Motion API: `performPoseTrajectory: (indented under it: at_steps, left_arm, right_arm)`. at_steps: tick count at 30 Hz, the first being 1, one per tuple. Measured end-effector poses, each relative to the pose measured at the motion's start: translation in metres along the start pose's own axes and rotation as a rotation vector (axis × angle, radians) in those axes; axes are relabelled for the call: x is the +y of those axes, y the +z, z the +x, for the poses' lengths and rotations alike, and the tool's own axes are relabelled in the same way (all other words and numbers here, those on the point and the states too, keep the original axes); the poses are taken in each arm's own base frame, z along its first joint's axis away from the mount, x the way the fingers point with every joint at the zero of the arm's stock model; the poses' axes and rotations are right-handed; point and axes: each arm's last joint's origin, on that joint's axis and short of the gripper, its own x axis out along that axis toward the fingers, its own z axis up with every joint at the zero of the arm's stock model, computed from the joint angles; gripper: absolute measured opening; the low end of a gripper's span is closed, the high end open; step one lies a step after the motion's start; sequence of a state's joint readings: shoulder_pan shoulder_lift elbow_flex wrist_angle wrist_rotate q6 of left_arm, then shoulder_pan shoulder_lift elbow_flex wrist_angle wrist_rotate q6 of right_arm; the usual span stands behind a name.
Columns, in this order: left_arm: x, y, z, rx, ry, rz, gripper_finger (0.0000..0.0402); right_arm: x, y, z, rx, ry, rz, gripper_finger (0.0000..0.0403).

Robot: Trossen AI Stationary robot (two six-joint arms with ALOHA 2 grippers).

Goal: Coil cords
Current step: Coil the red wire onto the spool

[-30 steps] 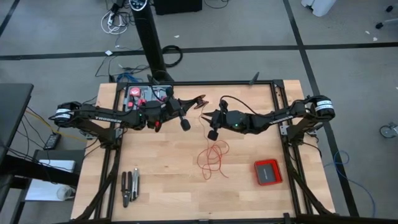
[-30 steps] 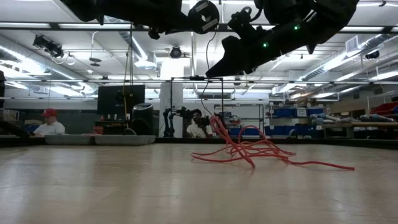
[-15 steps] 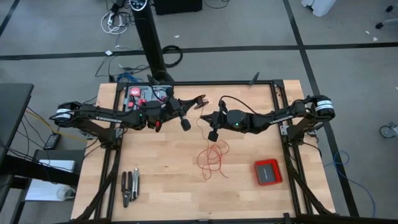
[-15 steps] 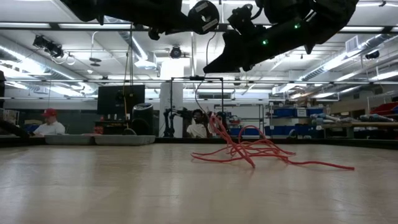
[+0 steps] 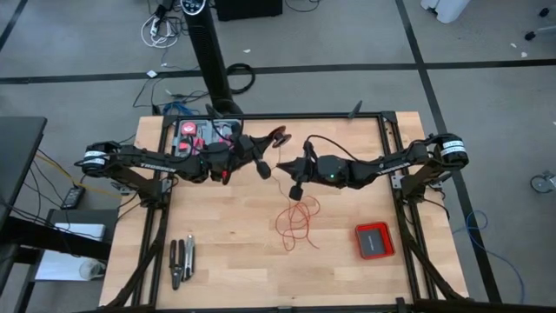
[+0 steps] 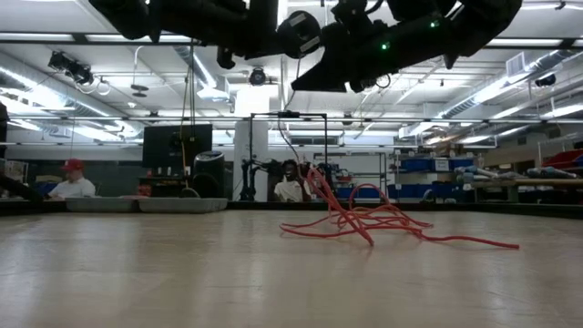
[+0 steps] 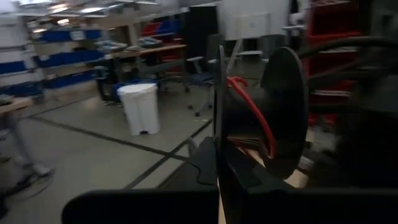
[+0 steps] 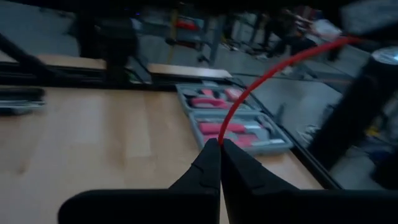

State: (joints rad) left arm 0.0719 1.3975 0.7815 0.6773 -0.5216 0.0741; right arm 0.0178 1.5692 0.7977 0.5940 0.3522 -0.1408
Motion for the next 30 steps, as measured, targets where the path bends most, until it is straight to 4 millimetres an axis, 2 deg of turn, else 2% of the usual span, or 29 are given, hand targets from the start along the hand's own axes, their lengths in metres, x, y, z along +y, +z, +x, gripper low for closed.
performPoseTrajectory:
  at_steps: [9, 15, 21, 26, 30]
  left_arm:
    - [0.007, 0.0, 0.003, -0.002, 0.068, -0.061, 0.0]
    - [0.01, -0.004, 0.004, 0.031, 0.081, -0.074, 0.0]
    - [0.014, -0.013, 0.005, 0.113, 0.096, -0.037, 0.0]
    - [0.016, -0.02, 0.005, 0.182, 0.096, 0.051, 0.0]
    - [0.014, -0.024, 0.004, 0.22, 0.02, 0.121, 0.0]
  right_arm:
    - [0.005, 0.014, 0.005, 0.035, 0.173, -0.06, 0.0]
    - [0.011, 0.021, 0.005, 0.015, 0.381, -0.118, 0.0]
    - [0.01, 0.026, 0.007, 0.044, 0.382, -0.121, 0.0]
    - [0.007, 0.038, 0.009, 0.148, 0.324, -0.142, 0.0]
    - [0.004, 0.047, 0.01, 0.198, 0.276, -0.168, 0.0]
